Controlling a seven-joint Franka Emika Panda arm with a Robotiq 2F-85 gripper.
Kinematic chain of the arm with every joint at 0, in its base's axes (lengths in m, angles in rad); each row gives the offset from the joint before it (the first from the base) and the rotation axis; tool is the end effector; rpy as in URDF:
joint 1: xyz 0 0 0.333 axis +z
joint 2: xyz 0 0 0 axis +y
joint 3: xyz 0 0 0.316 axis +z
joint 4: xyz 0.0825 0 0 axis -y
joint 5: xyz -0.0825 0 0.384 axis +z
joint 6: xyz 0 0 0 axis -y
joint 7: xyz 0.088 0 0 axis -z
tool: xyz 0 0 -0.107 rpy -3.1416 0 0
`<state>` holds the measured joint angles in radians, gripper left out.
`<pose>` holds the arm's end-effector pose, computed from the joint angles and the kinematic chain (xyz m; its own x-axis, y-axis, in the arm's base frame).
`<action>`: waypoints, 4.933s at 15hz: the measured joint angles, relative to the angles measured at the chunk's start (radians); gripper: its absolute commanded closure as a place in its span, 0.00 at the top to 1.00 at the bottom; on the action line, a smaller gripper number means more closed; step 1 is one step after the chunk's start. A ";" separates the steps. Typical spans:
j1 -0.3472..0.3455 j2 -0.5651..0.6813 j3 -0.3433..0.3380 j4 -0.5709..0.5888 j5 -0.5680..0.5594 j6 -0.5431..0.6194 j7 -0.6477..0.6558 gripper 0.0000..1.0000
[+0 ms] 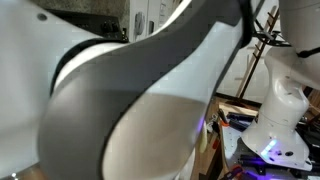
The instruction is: Place the wooden spoon on the pan
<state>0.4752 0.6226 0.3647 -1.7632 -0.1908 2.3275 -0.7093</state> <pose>0.4582 0.4757 0.2296 -0.0480 0.9980 0.0418 0.9969 0.0504 -0.0600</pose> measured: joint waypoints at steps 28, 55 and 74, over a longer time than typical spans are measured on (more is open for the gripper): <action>-0.219 -0.596 0.019 -0.410 0.393 -0.536 0.193 0.09; -0.206 -0.621 -0.081 -0.278 -0.298 -0.653 0.680 0.27; -0.287 -0.427 -0.206 -0.040 -0.211 -0.393 0.258 0.09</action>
<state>0.1886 0.1959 0.1587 -1.8032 -0.4019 1.9344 -0.4516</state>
